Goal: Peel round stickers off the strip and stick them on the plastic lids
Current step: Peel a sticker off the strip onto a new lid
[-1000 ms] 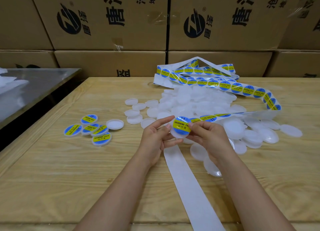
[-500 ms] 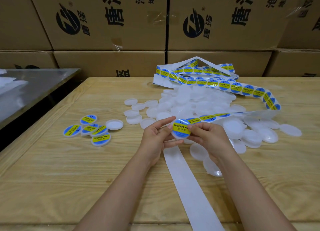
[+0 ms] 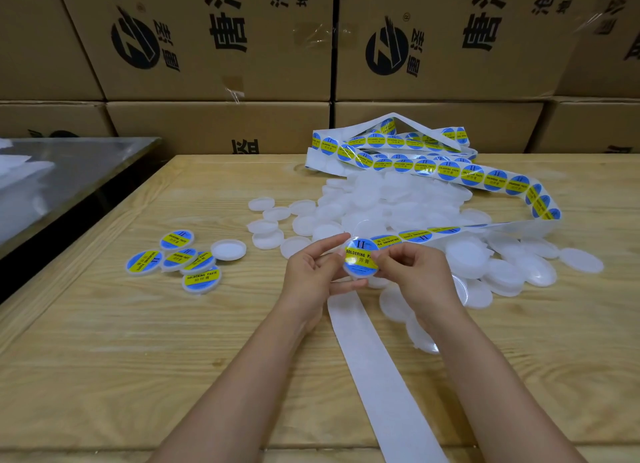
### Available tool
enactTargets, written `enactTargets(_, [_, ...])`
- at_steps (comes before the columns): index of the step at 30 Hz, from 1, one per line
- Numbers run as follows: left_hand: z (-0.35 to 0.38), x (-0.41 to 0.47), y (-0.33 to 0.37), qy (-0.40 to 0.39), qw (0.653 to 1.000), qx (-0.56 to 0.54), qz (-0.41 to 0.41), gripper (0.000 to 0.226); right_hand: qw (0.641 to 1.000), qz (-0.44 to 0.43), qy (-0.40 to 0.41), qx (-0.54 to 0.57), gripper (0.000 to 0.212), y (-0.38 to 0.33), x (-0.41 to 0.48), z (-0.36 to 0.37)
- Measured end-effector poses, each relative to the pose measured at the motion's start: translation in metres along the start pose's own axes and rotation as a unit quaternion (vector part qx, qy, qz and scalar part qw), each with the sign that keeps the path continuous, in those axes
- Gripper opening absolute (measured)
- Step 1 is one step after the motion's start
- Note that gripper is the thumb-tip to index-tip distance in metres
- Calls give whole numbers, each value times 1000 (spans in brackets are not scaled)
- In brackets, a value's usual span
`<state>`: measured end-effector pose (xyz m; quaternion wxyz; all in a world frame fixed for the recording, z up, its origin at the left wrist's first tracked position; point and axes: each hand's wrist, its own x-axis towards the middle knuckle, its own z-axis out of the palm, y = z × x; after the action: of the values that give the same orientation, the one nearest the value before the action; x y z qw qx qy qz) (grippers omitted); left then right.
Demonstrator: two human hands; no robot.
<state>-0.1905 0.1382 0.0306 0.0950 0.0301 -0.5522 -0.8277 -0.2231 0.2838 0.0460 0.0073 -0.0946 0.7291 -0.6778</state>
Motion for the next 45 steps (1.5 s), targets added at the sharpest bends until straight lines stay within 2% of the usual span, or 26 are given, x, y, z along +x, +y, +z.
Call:
enactTargets(7, [4, 1, -1, 17, 1000, -18, -4, 22, 989, -81, 57, -110, 16, 5, 0, 6])
enactTargets(12, [6, 0, 0, 21, 998, -60, -12, 21, 976, -135, 93, -142, 21, 7, -3, 12])
enactTargets(14, [6, 0, 0, 22, 997, -77, -18, 20, 978, -144, 95, -116, 19, 8, -4, 15])
enactTargets(16, [6, -1, 0, 21, 995, -95, -24, 20, 983, -139, 93, -78, 27, 8, -5, 15])
enactTargets(18, [4, -1, 1, 12, 992, -119, -30, 20, 982, -143, 94, -73, 18, 9, -5, 16])
enactTargets(21, [3, -1, 1, -4, 990, -138, -40, 22, 980, -147, 121, -63, 19, 10, -5, 20])
enactTargets(31, [10, -6, -3, -46, 993, -100, -38, 24, 974, -78, 212, 2, 24, 13, -2, 29])
enactTargets(36, [12, -6, -4, -50, 994, -95, -37, 24, 979, -67, 192, -26, 39, 11, -6, 34])
enactTargets(39, [8, -3, -3, -45, 990, -127, -51, 25, 983, -92, 151, -41, 46, 11, -9, 39])
enactTargets(43, [-1, 0, 2, -37, 983, -173, -54, 29, 988, -114, 98, -38, 50, 12, -11, 44])
enactTargets(45, [-2, -1, 3, -36, 983, -172, -53, 35, 988, -124, 87, -35, 43, 11, -11, 44])
